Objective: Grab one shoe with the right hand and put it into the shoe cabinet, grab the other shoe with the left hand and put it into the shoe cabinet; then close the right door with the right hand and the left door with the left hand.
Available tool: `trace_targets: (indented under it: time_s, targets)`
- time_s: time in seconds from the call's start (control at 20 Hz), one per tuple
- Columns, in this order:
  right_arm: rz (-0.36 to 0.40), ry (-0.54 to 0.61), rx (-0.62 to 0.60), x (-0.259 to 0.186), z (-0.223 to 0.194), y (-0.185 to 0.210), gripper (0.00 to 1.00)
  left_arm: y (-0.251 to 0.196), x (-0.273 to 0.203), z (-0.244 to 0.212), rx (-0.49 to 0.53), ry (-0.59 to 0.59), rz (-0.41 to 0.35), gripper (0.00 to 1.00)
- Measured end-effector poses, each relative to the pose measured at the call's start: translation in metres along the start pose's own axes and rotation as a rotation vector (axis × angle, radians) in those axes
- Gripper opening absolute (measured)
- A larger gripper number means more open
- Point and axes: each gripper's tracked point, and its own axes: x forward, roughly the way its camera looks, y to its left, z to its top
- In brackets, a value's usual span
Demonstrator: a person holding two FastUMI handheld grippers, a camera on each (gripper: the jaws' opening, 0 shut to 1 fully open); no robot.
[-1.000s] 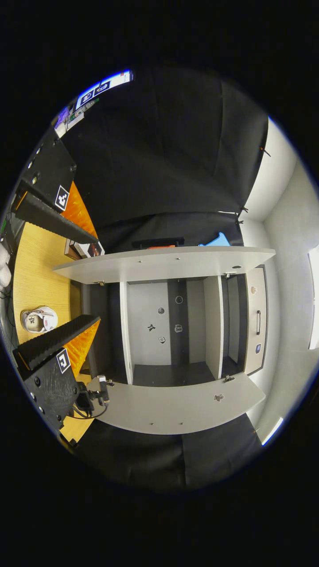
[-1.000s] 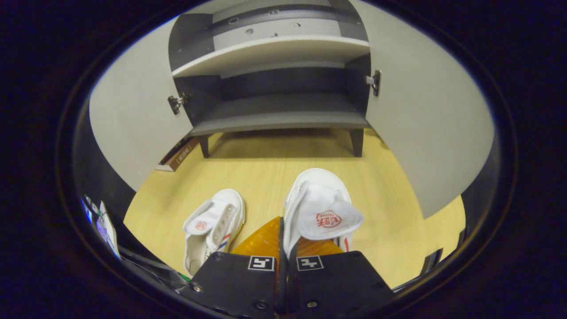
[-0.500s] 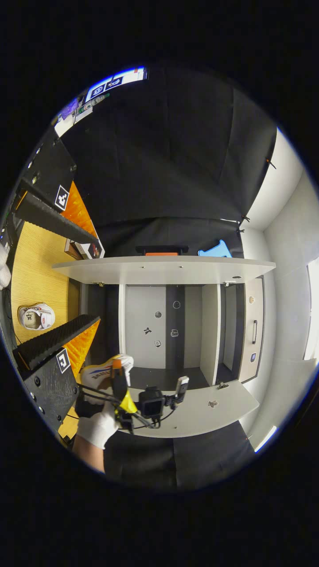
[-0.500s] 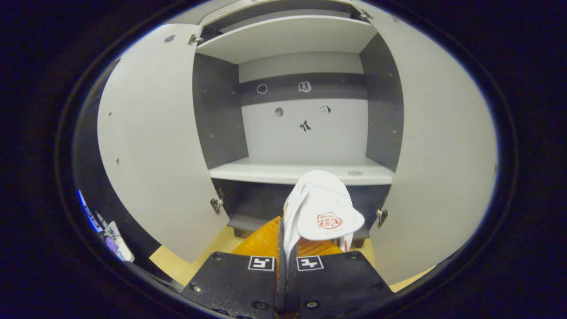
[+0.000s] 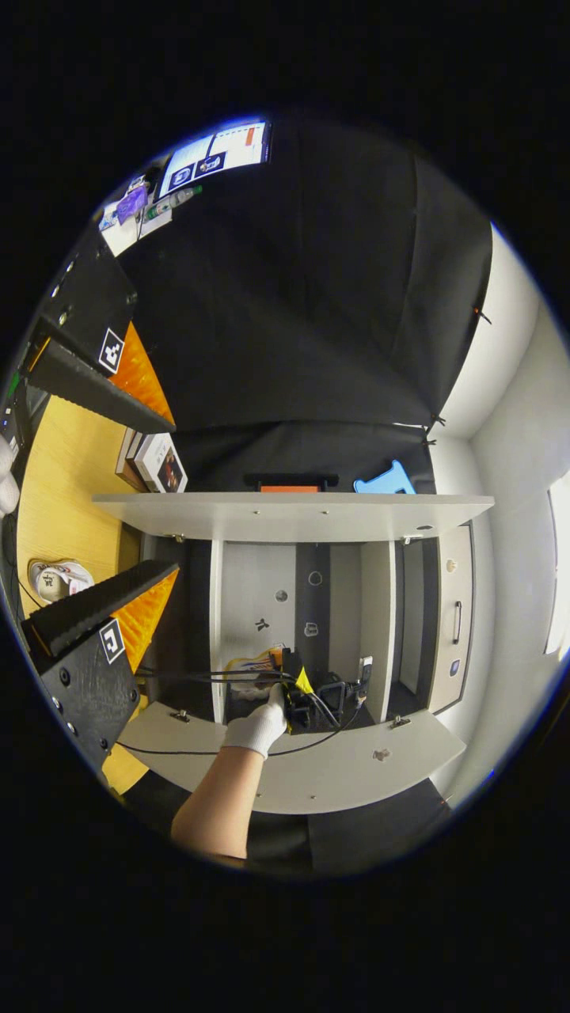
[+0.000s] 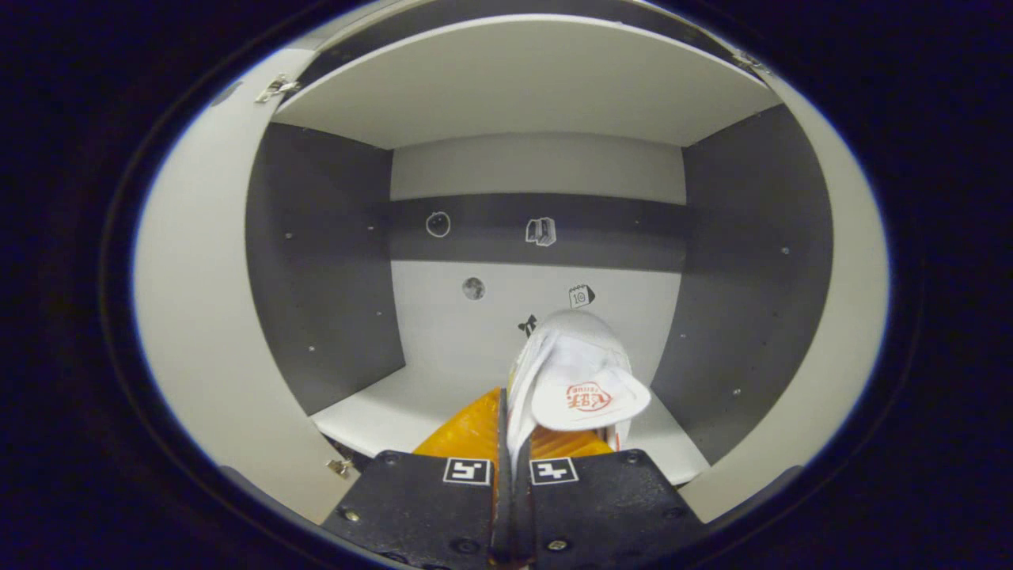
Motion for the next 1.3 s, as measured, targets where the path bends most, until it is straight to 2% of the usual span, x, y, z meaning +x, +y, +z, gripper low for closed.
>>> trace_targets:
  time_s: [0.1, 0.35, 0.5, 0.75, 0.9, 0.95, 1.0, 1.1, 1.15, 1.25, 1.3]
  targets:
    - [-0.021, 0.039, -0.041, 0.033, -0.003, -0.007, 0.05, 0.002, 0.001, 0.000, -0.003, 0.003, 0.023, 0.96]
    - [-0.002, 0.214, -0.023, 0.091, -0.047, -0.009, 0.05, 0.006, 0.005, -0.004, -0.016, 0.026, 0.070, 0.96]
    - [-0.022, 0.266, -0.057, 0.103, -0.059, -0.014, 0.05, 0.008, 0.006, -0.003, -0.004, 0.027, 0.091, 0.96]
    - [0.020, 0.361, -0.089, 0.118, -0.082, -0.004, 0.05, 0.008, 0.006, 0.000, 0.000, 0.022, 0.112, 0.96]
    - [0.019, 0.406, -0.100, 0.118, -0.091, -0.002, 0.08, 0.005, 0.009, 0.001, 0.007, 0.028, 0.112, 0.96]
    - [0.030, 0.408, -0.088, 0.116, -0.092, 0.000, 0.13, 0.003, 0.009, 0.000, 0.010, 0.028, 0.112, 0.96]
    - [0.023, 0.391, -0.077, 0.113, -0.088, 0.001, 0.13, 0.002, 0.009, 0.001, 0.012, 0.028, 0.111, 0.96]
    - [0.037, 0.350, -0.034, 0.099, -0.077, 0.003, 0.20, 0.003, 0.007, 0.001, 0.013, 0.029, 0.113, 0.96]
    - [0.049, 0.311, -0.005, 0.091, -0.068, 0.005, 0.29, 0.004, 0.007, 0.001, 0.013, 0.026, 0.115, 0.96]
    - [0.038, 0.212, 0.017, 0.066, -0.046, 0.001, 0.77, 0.004, 0.007, 0.001, 0.008, 0.027, 0.114, 0.96]
    - [0.017, 0.143, 0.004, 0.051, -0.032, -0.004, 0.72, 0.004, 0.006, 0.000, 0.009, 0.029, 0.113, 0.96]
